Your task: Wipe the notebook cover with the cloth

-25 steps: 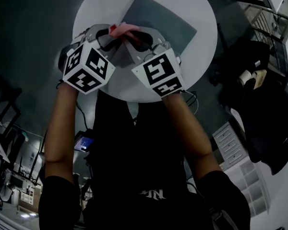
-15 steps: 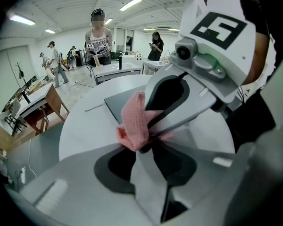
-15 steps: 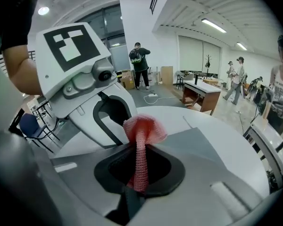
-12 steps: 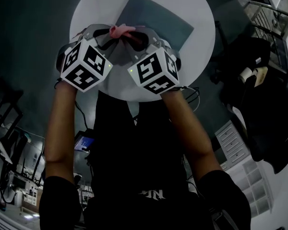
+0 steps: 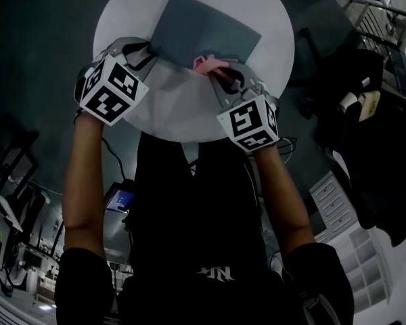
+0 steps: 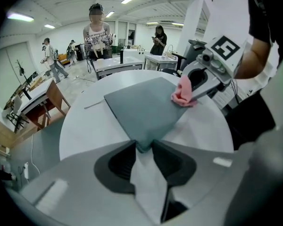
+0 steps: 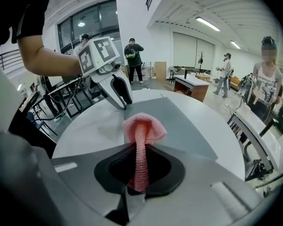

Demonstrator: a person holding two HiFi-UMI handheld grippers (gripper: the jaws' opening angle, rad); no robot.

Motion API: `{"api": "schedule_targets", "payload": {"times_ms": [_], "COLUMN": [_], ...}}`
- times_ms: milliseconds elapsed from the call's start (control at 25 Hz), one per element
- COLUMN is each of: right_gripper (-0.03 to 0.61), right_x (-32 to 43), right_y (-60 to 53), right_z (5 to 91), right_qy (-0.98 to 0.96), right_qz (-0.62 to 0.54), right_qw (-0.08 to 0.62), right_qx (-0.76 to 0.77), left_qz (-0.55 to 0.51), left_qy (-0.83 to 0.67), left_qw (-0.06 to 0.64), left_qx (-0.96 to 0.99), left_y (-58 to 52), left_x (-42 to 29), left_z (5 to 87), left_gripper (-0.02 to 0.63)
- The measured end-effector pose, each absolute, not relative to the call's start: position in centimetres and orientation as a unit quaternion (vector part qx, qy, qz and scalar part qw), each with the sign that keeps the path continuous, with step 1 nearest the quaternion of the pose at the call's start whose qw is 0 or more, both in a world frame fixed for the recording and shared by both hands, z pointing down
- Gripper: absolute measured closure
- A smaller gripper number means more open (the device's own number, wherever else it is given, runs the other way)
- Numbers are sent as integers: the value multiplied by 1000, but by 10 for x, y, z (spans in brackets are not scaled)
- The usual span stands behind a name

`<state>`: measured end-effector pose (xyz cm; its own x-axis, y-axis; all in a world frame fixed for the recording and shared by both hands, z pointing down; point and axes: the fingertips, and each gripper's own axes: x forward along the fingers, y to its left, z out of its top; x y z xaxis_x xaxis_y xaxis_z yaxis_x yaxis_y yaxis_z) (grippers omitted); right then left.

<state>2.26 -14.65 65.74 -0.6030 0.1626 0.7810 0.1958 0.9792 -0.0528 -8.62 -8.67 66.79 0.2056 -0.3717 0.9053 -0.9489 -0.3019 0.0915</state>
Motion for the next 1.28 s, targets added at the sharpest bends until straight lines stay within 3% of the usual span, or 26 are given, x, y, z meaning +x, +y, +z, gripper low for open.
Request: {"api": "schedule_targets", "payload": {"times_ms": [560, 720, 840, 1000, 1280], "right_gripper": [548, 548, 546, 546, 546], "right_x": [67, 69, 52, 27, 18], "right_y": [-171, -155, -160, -169, -146], "right_z": [653, 627, 573, 483, 328], "right_qy": [-890, -897, -917, -945, -970], "right_qz": [-34, 22, 78, 126, 146], "right_qw": [452, 441, 391, 293, 162], "right_qx": [-48, -24, 23, 75, 105], "left_qz": [390, 400, 402, 379, 276], "left_qy": [-486, -457, -424, -409, -412], "left_qw": [338, 347, 340, 283, 200], "left_qx": [705, 715, 737, 780, 845], "left_y": [-97, -76, -77, -97, -103], "left_x": [-92, -86, -91, -95, -60], "left_z": [668, 663, 637, 559, 394], "left_gripper": [500, 497, 489, 497, 586]}}
